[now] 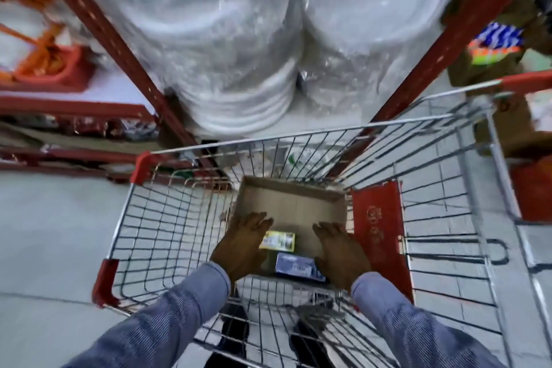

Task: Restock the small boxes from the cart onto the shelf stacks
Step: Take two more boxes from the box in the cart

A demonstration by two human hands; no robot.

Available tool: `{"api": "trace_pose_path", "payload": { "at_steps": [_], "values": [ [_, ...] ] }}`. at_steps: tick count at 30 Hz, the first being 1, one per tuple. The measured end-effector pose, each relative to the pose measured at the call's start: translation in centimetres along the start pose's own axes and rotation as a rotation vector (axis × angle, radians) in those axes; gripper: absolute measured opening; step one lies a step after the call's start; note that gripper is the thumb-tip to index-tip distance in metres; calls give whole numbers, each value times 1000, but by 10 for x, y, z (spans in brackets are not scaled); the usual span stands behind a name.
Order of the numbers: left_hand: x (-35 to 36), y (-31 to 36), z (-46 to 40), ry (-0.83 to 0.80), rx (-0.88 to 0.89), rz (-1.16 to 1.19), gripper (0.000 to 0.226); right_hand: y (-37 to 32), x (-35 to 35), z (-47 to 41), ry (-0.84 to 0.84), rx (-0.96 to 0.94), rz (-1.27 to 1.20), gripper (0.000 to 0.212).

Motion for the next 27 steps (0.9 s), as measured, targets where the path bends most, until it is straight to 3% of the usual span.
{"api": "trace_pose_path", "payload": {
  "at_steps": [2, 9, 16, 23, 27],
  "values": [
    [39, -11, -19, -109, -28, -17, 69, 8, 36, -17, -84, 1, 12, 63],
    [110, -29, -60, -196, -16, -26, 68, 21, 102, -49, -190, 44, 41, 33],
    [116, -27, -75, -206, -13, -50, 55, 22, 119, -68, -190, 29, 76, 28],
    [36, -29, -62, 21, -133, -3, 41, 10, 65, -58, -117, 23, 60, 20],
    [-58, -20, -30, 272, -131, -15, 42, -11, -9, -38, -82, 7, 77, 47]
  ]
}}
Point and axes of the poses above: each hand's wrist, its own z-axis away from the middle knuckle, its own x-axis out of the palm, y = z × x, the point moved 8 cm from there along -z, towards the middle knuckle, and after that the axes turned 7 degrees about -z, right-handed, at the moved point
